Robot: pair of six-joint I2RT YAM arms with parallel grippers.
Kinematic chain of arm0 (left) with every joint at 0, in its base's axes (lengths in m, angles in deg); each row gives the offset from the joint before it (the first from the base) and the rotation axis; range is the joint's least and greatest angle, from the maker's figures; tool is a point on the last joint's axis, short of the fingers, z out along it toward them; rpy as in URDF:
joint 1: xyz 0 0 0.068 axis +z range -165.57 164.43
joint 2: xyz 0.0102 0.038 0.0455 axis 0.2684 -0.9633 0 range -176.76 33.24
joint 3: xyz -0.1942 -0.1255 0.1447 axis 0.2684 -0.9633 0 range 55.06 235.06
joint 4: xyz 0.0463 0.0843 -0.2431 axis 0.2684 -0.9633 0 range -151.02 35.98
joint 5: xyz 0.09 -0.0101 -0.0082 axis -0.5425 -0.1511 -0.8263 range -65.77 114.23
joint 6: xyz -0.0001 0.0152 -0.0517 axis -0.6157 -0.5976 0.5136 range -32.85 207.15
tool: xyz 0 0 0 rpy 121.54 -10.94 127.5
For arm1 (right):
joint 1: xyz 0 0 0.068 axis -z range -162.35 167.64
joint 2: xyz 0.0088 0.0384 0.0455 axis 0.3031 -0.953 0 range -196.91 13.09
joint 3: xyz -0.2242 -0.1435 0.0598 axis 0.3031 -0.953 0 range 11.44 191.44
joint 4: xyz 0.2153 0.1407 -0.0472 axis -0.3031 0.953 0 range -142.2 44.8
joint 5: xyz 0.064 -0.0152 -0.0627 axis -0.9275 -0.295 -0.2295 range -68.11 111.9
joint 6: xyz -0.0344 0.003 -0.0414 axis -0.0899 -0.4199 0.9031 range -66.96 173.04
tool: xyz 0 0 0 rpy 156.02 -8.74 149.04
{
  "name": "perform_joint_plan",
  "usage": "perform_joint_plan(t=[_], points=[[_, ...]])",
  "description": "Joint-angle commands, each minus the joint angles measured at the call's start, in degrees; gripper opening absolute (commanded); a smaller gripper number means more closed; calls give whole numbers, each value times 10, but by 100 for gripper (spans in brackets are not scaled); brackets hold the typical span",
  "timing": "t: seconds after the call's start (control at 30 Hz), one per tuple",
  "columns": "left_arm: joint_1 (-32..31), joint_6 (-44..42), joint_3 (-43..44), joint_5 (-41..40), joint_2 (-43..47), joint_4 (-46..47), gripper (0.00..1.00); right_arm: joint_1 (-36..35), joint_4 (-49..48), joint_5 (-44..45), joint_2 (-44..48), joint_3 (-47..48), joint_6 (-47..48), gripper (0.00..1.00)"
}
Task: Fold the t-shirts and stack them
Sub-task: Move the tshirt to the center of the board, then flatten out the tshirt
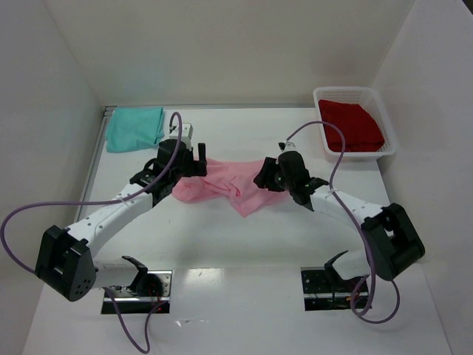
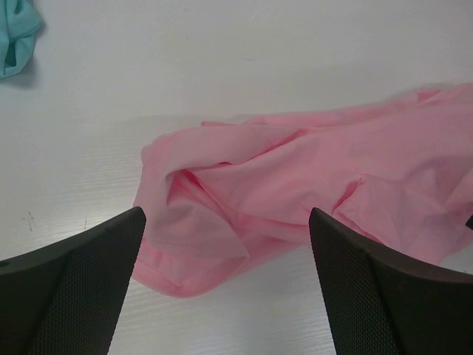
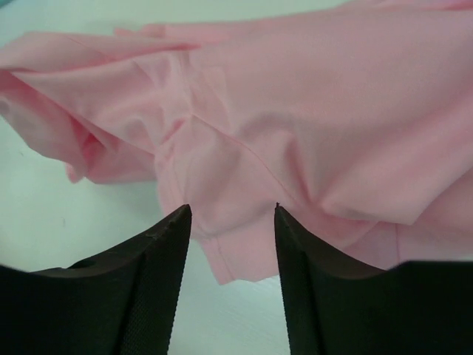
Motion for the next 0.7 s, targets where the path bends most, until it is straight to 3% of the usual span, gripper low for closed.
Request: perform_joint_plan(t=[0.0,0.03,0.1,0.23,0.4,0.5,0.67], points=[[-2,-9,6,10,-14,22,99,-6,-9,26,15,-8,-4,43],[-2,-9,6,10,-14,22,99,-6,-17,26,6,-8,-4,38],[-2,-9,6,10,-14,22,99,-6,-17,9,-26,5,2,37],[-2,-9,6,10,-14,22,99,-12,7,12,-49,23,8,51],[-2,-9,6,10,-14,22,99,-19,37,44,0,-9,-12,72],[-2,-9,6,16,-19,22,99,-19,37,51,31,-29,-19,75],[-2,-9,6,21,-25,22,99,-24,24,39,10,-34,-13,75]])
